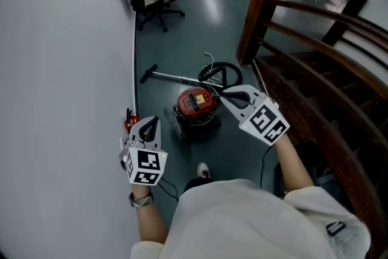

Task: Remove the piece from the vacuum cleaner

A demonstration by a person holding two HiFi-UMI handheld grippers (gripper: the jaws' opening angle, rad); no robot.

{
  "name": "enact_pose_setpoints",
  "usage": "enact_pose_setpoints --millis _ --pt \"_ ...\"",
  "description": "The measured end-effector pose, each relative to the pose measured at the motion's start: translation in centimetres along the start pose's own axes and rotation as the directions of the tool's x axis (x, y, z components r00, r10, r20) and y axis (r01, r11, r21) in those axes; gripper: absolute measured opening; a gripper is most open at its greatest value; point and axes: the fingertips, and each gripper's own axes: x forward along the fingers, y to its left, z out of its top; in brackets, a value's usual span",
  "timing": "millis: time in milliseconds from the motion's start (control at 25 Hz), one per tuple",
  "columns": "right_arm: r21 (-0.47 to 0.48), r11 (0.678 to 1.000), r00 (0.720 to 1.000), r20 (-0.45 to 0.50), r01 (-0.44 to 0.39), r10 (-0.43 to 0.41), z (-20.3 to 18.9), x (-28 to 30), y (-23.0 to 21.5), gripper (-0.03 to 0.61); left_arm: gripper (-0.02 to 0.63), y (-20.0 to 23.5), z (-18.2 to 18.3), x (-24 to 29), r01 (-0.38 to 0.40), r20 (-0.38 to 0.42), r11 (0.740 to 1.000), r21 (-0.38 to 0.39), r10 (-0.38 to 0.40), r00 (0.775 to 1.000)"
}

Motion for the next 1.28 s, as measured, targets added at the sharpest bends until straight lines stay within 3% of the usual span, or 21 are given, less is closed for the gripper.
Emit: enact_pose_setpoints --millis 560,1280 --pt "0.036 0.999 0.999 -0.044 0.008 -0.007 0.6 8.1 -2.3 0.029 0.002 5.8 -3.6 5.3 0.069 -0.05 0.997 -0.018 -0.07 0.996" --pt "0.106 0.994 0.993 -0.111 -0.029 0.041 -7.1 16.1 -5.1 0.029 0.002 5.5 -9.1 12.9 0.08 -0.145 0.994 -0.077 -0.091 0.985"
